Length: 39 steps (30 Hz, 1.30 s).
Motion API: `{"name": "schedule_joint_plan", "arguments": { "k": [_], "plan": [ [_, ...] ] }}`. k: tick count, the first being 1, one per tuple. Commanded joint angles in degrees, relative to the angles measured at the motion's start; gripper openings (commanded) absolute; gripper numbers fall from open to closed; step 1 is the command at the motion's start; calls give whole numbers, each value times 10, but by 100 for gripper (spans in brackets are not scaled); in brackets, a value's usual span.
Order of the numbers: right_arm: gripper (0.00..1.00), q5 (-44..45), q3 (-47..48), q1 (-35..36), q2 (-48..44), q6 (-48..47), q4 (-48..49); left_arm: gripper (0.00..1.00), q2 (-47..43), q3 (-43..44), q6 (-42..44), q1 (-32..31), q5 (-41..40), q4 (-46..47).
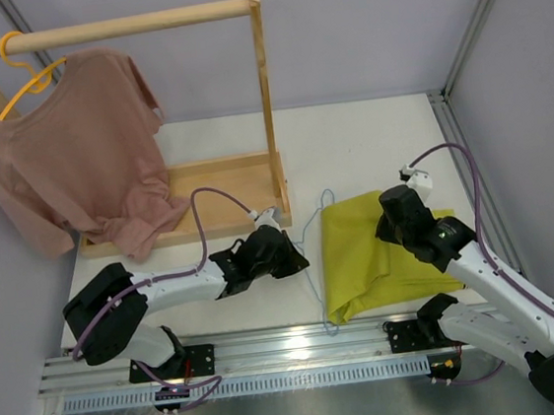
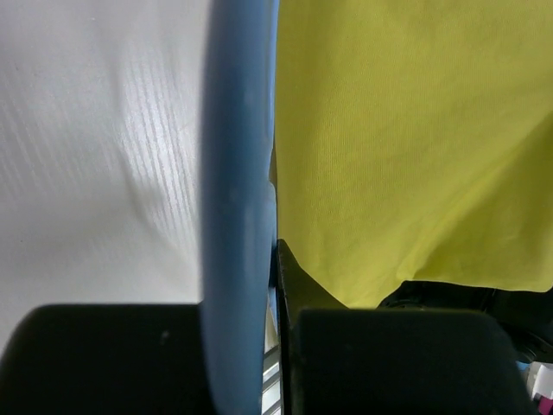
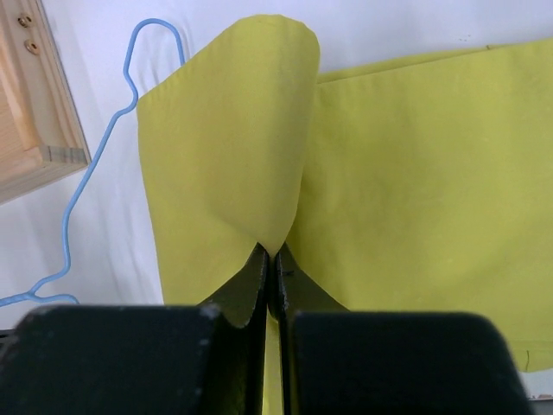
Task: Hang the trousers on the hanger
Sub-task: Place trousers on hanger
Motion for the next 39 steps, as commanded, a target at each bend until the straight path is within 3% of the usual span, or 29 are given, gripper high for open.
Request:
{"name": "schedule_joint_plan", "arguments": {
  "k": [1, 3, 6, 12, 15, 19, 26, 32, 39],
  "plan": [
    [4, -23, 42, -3, 10, -29, 44, 0, 6, -1, -7, -6, -6, -1],
    [4, -43, 55, -3, 20, -32, 50, 0, 0, 24, -9, -4, -46, -122],
    [4, -75, 65, 6, 37, -23, 82, 0, -25, 48, -4, 9, -104, -230],
    [4, -99, 69, 70, 103, 14, 171, 0, -127, 28, -2, 79, -154, -336],
    [4, -75, 108, 113, 154, 27, 184, 0, -175, -6, 13, 115, -123, -313],
    [4, -79, 155, 140, 212, 39, 203, 0, -206, -38, 32, 119, -47, -204],
    [4, -71, 197, 165, 247, 45, 213, 1, -227, -86, -31, 119, 22, -98],
    [4, -64, 197, 171, 233, 50, 217, 0, -185, -103, -41, 116, 30, -53],
    [4, -72, 194, 172, 227, 53, 223, 0, -123, -116, -54, 68, 16, 22]
  ]
}}
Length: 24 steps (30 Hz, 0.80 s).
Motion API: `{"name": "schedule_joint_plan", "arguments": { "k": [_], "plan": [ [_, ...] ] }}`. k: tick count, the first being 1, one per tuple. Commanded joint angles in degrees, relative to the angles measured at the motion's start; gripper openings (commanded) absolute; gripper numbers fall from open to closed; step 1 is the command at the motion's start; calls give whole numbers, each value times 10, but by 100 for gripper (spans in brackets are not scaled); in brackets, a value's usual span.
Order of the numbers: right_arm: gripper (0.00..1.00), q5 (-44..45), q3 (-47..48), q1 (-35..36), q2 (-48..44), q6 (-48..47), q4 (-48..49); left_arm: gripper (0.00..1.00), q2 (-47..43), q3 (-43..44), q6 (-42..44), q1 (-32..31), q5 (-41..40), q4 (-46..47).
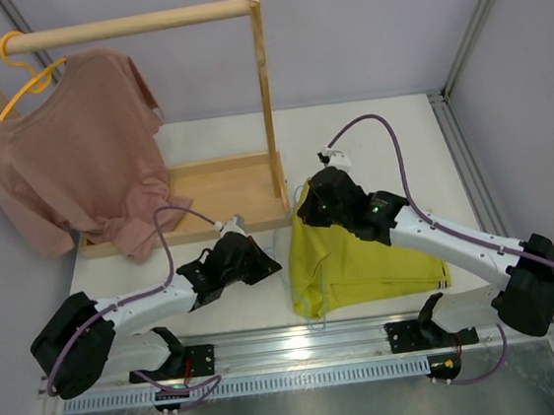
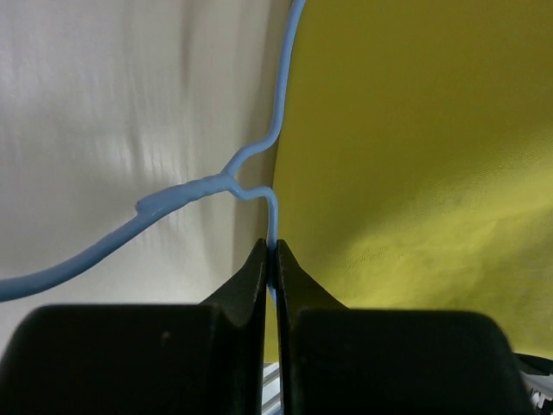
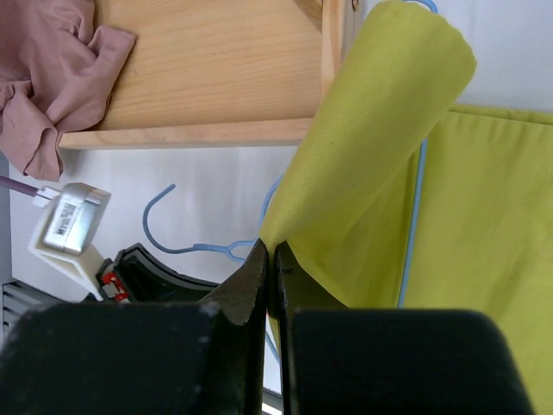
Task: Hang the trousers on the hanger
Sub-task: Place trousers on hanger
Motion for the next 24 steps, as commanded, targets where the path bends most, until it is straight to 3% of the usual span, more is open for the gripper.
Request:
{"name": "schedule_joint_plan", "arguments": {
  "k": [1, 9, 14, 20, 22, 24],
  "plan": [
    [4, 8, 24, 3, -24, 8, 49, 0, 27, -4, -13, -22, -7, 67],
    [4, -4, 10, 4, -72, 2, 9, 0, 33, -16, -22, -31, -62, 35],
    [4, 52, -40, -8, -175, -38, -82, 0, 60, -23, -29, -36, -64, 47],
    [4, 87, -88, -142, -286, -70, -220, 0, 111, -18, -48, -43, -88, 36],
    [4, 125, -103, -170, -300, -62, -248, 0, 114, -16, -58, -43, -103, 5],
    [4, 109, -136, -202, -301, -65, -253, 0, 111, -9, -59, -43, -124, -15]
  ]
}}
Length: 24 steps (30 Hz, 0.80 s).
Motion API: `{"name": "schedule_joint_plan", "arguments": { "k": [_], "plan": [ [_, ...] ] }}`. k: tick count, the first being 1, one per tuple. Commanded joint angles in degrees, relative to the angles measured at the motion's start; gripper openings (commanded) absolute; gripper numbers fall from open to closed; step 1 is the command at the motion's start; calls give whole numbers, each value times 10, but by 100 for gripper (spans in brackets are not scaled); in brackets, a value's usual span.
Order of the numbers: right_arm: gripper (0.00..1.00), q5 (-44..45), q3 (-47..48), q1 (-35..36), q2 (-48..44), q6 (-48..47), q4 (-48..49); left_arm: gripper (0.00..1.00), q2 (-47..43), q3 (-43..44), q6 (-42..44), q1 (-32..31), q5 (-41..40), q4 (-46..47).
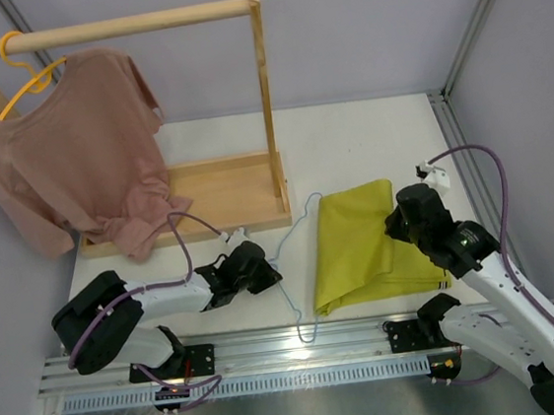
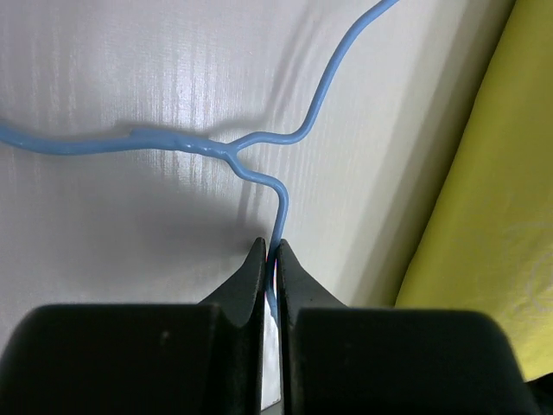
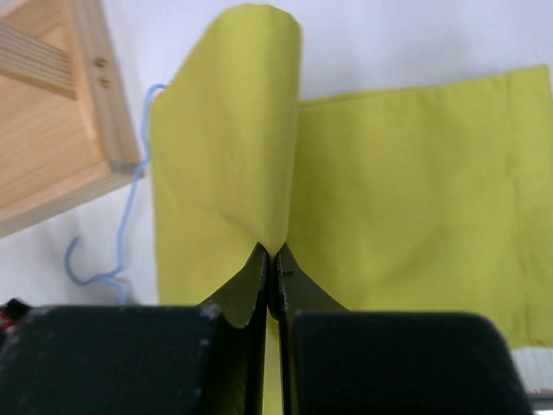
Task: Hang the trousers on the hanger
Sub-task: Place trousers on hanger
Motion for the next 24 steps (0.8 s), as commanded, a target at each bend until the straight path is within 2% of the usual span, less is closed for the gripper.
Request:
{"name": "schedule_joint_plan", "arguments": {
  "k": [1, 5, 10, 12, 13, 15, 22, 24],
  "plan": [
    [4, 17, -40, -38, -6, -18, -28, 0, 5, 9, -15, 1, -66, -79],
    [4, -26, -92, -43, 15, -12, 31, 0, -20, 16, -27, 1, -94, -125],
    [4, -12, -118, -45, 58, -15, 78, 0, -75, -9, -54, 1, -102, -148],
    [4, -62, -140, -46, 66, -13, 116, 0, -91, -27, -84, 1, -102, -140],
    [4, -91, -153, -44, 65, -8, 170, 0, -106, -32, -90, 1, -111, -146],
    [4, -145, -191, -40, 66, 11, 225, 0, -121, -37, -106, 1, -129, -200],
    [4, -159, -207, -13, 118, 28, 304, 0, -233, -78, -164, 2, -201, -284],
    [4, -158, -198, 3, 133, 28, 310, 0, -258, -80, -150, 2, -214, -264]
  ]
}}
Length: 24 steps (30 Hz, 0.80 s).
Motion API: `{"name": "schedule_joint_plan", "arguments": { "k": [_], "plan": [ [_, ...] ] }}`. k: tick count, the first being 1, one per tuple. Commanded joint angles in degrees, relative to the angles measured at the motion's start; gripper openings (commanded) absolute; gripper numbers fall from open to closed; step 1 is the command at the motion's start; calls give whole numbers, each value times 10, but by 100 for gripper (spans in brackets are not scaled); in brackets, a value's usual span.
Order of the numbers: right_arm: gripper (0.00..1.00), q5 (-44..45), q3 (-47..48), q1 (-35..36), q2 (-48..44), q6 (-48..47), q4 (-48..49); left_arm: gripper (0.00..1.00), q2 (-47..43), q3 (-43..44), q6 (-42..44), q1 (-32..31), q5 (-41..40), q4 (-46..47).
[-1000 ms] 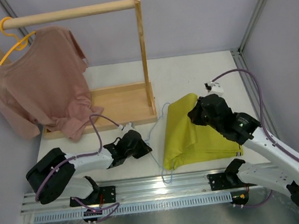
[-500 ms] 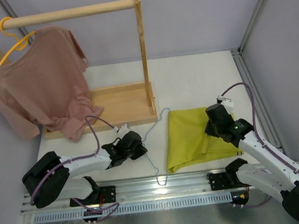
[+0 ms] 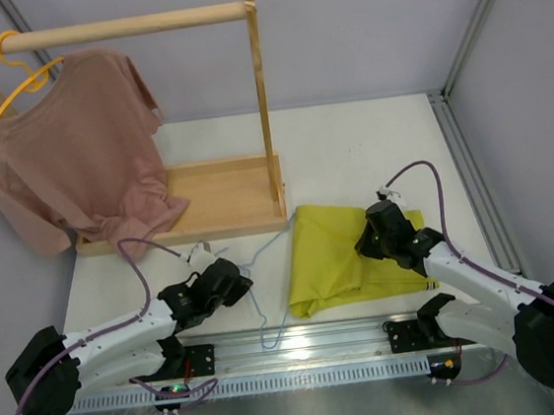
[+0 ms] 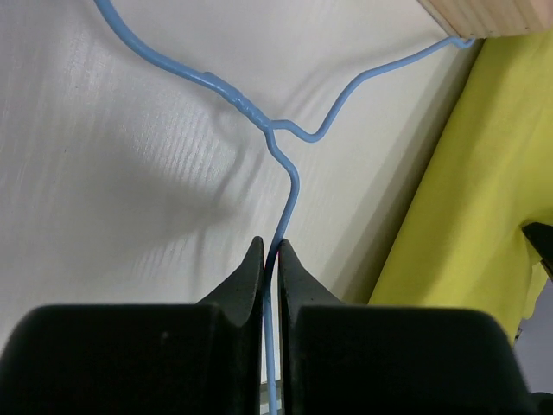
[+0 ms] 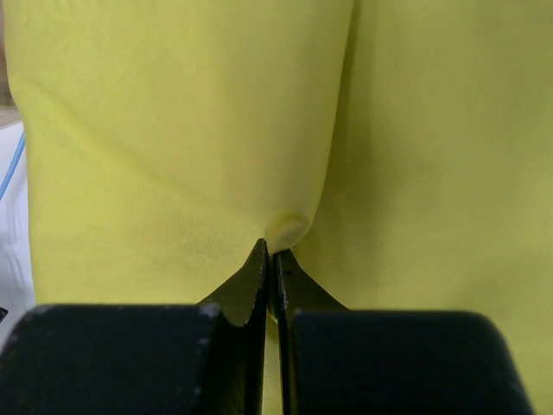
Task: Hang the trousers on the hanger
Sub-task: Place trousers on hanger
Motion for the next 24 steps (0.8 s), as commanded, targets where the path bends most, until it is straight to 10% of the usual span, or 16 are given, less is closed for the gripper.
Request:
{"name": "schedule_joint_plan", "arguments": {
  "k": [1, 24],
  "plan": [
    [4, -16, 22, 20, 15, 7, 75, 0, -28, -17, -17, 6, -81, -31],
    [4, 89, 217, -2, -73, -103, -202, 0, 267, 61, -153, -113, -75, 176]
  ]
}}
